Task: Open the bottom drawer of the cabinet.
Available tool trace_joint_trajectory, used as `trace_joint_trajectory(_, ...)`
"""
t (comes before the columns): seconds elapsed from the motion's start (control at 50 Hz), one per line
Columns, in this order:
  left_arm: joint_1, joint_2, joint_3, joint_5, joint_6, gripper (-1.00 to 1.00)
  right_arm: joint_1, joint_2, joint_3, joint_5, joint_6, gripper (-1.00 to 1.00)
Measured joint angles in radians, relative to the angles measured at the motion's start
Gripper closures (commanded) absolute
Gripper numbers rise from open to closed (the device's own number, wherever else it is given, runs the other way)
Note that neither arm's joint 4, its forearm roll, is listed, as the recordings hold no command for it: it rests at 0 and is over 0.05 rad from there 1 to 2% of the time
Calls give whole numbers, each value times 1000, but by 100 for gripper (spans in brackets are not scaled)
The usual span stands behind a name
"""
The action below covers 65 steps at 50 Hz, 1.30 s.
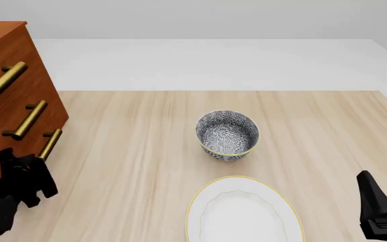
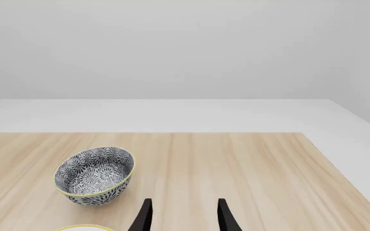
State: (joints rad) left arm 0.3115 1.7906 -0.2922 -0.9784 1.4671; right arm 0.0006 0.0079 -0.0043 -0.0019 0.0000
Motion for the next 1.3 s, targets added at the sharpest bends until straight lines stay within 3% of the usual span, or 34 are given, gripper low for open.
trace_joint_trajectory(0.78,8,-24,-9,41,-24,100,0,0,0,0,0,-100)
trace_joint_trajectory(1.3,-52,-22,14,9,-61,100,0,0,0,0,0,-100)
